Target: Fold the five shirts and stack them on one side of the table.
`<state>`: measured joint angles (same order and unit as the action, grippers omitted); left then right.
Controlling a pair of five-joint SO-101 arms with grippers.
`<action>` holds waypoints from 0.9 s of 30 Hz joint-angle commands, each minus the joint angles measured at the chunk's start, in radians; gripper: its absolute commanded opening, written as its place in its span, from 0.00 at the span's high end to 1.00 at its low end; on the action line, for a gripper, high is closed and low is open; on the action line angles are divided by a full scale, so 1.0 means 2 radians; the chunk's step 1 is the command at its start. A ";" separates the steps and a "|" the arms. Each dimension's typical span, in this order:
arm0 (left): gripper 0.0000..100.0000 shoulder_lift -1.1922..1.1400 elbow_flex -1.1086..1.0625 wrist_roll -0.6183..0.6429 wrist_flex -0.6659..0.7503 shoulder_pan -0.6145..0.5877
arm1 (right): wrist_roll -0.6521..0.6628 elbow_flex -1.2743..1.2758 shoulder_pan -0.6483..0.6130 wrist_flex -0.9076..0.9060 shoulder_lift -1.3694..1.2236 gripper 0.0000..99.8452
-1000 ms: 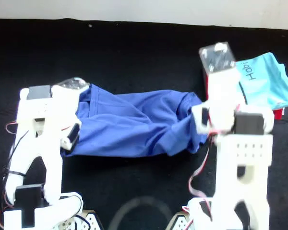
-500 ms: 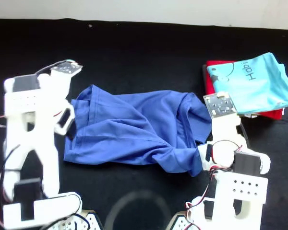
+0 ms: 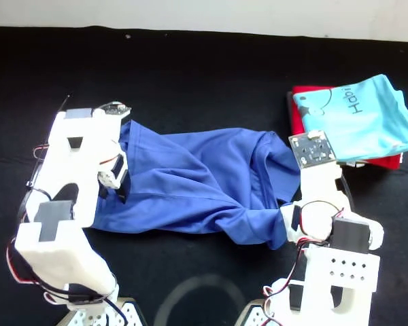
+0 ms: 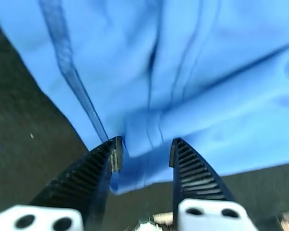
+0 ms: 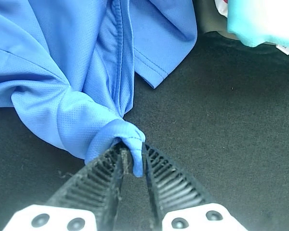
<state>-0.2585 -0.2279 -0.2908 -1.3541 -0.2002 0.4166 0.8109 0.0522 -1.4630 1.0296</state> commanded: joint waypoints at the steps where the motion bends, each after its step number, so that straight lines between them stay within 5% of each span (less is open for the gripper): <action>1: 0.83 -0.003 0.004 0.003 0.026 0.003 | 0.004 0.001 0.005 0.008 0.009 0.99; 8: 0.83 -0.032 0.008 0.003 0.045 0.004 | 0.004 0.001 0.005 0.008 0.009 0.99; 14: 0.98 -0.020 0.013 0.004 0.040 0.005 | 0.004 0.043 0.005 0.063 0.008 0.99; 20: 0.99 0.049 0.081 0.004 -0.049 0.005 | 0.004 0.119 0.005 0.180 0.007 0.99; 27: 0.99 0.122 0.221 0.004 -0.161 0.005 | 0.004 0.016 0.005 0.207 0.005 0.99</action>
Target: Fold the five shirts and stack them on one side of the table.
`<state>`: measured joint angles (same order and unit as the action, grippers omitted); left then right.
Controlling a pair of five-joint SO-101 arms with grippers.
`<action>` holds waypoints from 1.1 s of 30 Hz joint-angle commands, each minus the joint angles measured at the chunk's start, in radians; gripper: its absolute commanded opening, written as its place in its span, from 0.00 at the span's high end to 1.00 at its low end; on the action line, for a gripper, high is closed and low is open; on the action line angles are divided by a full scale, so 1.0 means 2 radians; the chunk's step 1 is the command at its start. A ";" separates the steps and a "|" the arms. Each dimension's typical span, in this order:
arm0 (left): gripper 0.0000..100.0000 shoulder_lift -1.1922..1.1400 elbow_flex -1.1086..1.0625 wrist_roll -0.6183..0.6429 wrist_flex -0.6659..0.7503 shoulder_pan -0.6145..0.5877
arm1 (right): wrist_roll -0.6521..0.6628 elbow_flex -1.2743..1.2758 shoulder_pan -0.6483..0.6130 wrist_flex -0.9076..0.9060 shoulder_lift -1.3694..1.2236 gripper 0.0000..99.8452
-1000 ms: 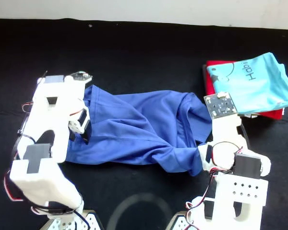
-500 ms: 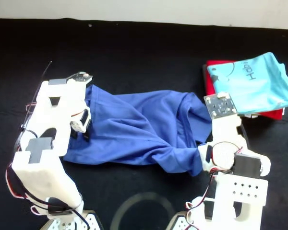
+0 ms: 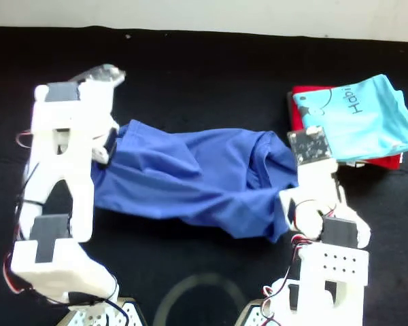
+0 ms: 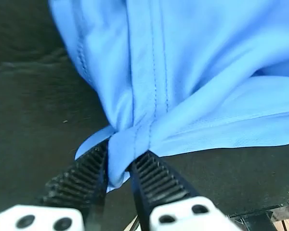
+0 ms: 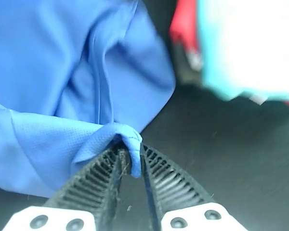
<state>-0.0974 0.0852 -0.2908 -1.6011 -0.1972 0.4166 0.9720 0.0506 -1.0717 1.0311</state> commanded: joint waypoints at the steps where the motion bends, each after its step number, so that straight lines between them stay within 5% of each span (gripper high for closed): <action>1: 0.99 0.047 0.084 0.004 -0.050 0.003 | 0.004 -0.085 0.006 0.011 0.003 0.99; 8: 0.99 0.100 0.128 0.024 -0.081 0.003 | 0.006 -0.241 0.007 -0.024 -0.078 0.99; 16: 0.99 0.129 -0.094 0.071 -0.053 0.095 | 0.023 -0.445 0.010 -0.119 -0.189 0.99; 23: 0.97 0.129 -0.207 0.042 0.049 0.105 | 0.049 -0.419 0.037 -0.142 -0.197 0.99; 28: 0.85 0.135 -0.204 0.007 0.035 0.104 | 0.050 -0.392 0.071 -0.142 -0.197 0.99; 33: 0.83 0.142 -0.082 0.001 -0.025 0.107 | 0.050 -0.374 0.082 -0.142 -0.197 0.99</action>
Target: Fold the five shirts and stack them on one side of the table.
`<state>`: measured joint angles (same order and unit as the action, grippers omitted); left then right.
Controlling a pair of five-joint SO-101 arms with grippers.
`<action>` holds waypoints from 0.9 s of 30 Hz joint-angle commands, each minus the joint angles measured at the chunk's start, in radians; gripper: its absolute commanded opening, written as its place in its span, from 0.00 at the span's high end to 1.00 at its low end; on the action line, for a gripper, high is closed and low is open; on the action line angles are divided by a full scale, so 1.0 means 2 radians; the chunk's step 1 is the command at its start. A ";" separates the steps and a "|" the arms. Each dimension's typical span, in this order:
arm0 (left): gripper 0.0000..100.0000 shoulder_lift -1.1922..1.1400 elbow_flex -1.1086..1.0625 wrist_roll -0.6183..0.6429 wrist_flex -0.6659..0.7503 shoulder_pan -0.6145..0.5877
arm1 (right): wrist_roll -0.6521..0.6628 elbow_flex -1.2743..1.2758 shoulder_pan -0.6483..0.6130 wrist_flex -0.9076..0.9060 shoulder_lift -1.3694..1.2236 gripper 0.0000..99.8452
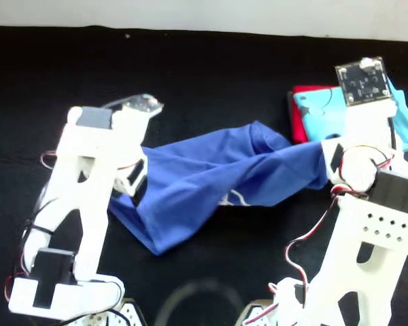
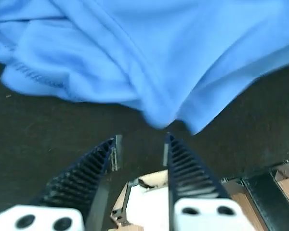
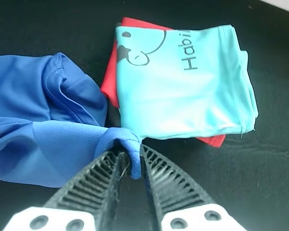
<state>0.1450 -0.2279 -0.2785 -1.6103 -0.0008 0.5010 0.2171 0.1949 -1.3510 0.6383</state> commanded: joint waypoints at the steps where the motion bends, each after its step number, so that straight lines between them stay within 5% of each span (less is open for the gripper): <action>1: 0.83 0.016 0.093 -0.005 -0.021 0.009 | 0.008 0.007 0.008 -0.002 0.000 0.99; 8: 0.83 -0.102 0.058 -0.003 0.087 0.052 | 0.008 0.025 0.007 -0.003 0.000 0.99; 21: 0.83 -0.141 -0.059 -0.004 0.103 0.170 | 0.008 0.026 0.007 0.016 0.000 0.99; 27: 0.87 -0.066 -0.059 -0.002 0.073 0.192 | 0.008 0.028 0.007 0.019 0.000 0.99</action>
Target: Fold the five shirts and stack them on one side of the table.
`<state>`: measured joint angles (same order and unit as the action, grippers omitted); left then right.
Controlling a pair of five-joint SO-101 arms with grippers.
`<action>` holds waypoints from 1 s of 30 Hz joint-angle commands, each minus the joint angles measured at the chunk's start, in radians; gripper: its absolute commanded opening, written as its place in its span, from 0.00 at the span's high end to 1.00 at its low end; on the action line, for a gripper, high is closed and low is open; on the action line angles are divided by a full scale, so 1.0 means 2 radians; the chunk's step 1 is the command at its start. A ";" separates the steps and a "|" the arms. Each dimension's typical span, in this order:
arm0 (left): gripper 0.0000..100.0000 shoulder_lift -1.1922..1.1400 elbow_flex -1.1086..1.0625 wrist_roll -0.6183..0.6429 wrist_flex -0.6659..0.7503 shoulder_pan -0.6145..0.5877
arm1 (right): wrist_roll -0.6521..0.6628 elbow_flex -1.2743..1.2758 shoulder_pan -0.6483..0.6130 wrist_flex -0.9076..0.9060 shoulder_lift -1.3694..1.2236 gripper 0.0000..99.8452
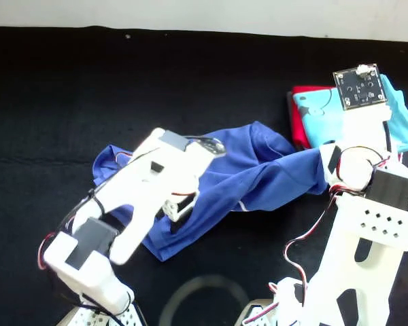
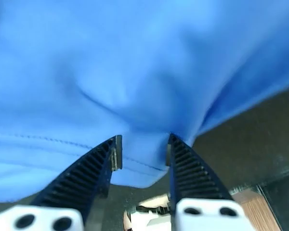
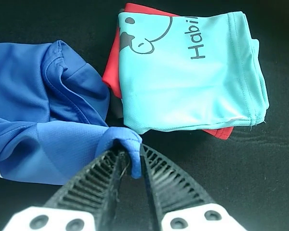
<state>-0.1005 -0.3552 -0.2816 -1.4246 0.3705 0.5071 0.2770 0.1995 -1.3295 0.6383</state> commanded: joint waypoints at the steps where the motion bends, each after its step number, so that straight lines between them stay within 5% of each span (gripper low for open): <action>1: 0.88 0.080 0.003 -0.001 -0.028 0.007 | 0.005 -0.002 0.004 0.008 0.000 0.99; 5: 0.87 0.142 -0.040 -0.005 -0.033 0.007 | 0.005 -0.004 0.004 0.009 0.000 0.99; 11: 0.87 0.152 -0.145 -0.005 0.052 0.007 | 0.005 -0.002 -0.004 0.009 0.000 0.99; 30: 0.80 0.144 -0.152 -0.004 0.078 0.059 | 0.005 -0.001 -0.016 0.006 0.000 0.99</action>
<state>0.1665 -0.6575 -0.2816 -1.3157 0.4872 0.5071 0.2770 0.1811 -1.3295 0.6322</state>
